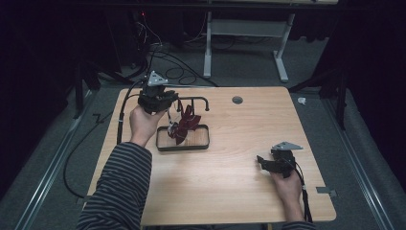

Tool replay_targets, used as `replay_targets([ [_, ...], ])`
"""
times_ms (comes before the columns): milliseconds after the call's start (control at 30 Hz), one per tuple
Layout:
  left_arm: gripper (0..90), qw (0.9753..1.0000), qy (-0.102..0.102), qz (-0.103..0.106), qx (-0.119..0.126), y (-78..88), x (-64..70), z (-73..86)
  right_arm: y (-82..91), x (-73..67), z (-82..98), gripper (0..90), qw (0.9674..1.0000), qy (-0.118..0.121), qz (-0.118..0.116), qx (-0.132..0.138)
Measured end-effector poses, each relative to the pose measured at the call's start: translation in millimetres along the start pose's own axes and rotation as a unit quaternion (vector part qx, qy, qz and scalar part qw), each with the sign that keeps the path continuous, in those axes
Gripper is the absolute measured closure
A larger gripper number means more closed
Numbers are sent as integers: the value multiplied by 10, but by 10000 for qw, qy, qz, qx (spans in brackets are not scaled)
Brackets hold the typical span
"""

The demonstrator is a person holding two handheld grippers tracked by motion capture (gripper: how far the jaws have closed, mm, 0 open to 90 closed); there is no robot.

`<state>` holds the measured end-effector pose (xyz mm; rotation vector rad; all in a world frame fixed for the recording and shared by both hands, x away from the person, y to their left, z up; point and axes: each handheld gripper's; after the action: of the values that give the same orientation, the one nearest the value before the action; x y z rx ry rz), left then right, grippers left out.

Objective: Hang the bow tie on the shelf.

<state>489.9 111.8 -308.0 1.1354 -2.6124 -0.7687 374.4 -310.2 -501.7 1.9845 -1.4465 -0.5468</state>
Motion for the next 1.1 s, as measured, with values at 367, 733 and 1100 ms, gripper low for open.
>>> replay_targets([
  [367,785,9999,47,-76,-92,-89,-36,21,0,0,0,321,10000,1,-2,1],
  [733,770,9997,40,-110,-203,-148,-36,34,0,-1,2,321,10000,-1,1,8],
  [1100,706,9997,-36,-84,-246,-113,16,30,1,0,2,321,10000,-2,-6,1],
])
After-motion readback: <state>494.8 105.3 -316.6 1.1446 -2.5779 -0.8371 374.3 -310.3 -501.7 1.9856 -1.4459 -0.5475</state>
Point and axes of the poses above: each handheld gripper's, and its own axes: y roughly backward along the jaws, z roughly out of its underside, x roughly to its right, and after that the axes turned 3 degrees about z, right-handed
